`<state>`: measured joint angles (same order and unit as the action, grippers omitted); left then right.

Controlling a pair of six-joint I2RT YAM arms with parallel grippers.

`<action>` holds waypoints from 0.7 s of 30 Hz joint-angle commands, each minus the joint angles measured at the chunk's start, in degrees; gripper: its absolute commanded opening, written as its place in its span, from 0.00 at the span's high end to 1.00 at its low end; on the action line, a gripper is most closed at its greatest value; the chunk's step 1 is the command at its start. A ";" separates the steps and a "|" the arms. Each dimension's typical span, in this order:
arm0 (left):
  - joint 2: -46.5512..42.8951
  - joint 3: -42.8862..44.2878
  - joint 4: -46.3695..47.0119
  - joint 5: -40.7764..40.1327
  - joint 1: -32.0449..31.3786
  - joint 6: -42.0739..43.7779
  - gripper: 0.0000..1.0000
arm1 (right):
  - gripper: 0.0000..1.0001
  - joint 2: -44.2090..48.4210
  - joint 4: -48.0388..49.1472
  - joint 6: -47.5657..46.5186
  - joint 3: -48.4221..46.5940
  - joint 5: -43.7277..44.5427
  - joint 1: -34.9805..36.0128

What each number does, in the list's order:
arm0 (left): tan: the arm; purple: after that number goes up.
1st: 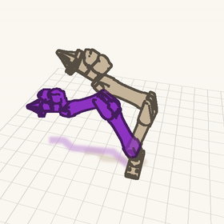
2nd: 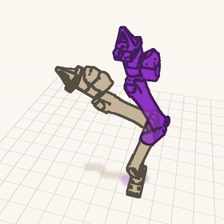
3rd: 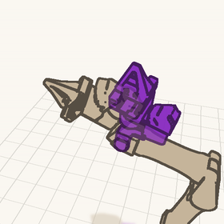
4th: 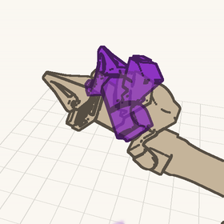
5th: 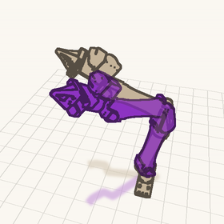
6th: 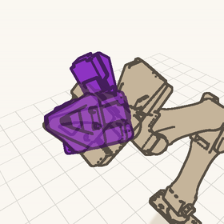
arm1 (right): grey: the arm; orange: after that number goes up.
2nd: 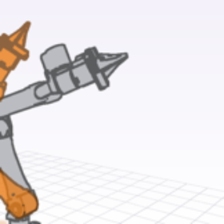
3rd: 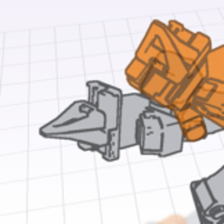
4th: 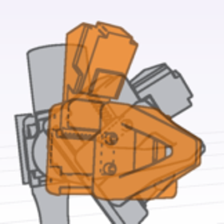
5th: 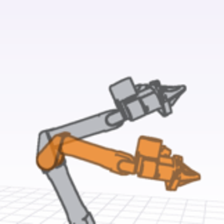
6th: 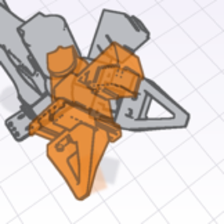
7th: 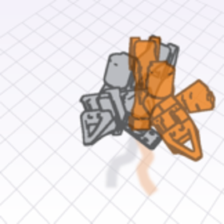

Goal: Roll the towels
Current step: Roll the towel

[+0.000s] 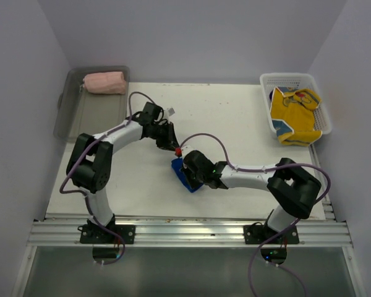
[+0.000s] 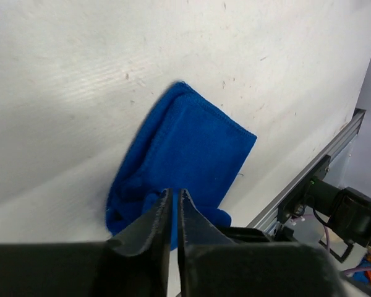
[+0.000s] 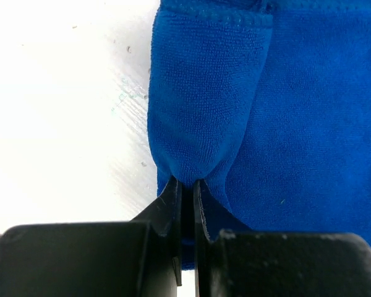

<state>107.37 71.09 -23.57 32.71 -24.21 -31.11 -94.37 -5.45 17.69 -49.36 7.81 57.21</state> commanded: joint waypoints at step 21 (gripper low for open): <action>-11.31 -15.71 1.60 3.15 4.26 2.64 0.09 | 1.00 -3.63 23.56 17.29 9.64 -36.47 -13.88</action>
<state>94.04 56.75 -25.61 34.02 -18.87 -28.93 -97.03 14.39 32.71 -40.77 -24.60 44.07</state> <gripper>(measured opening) 0.933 0.052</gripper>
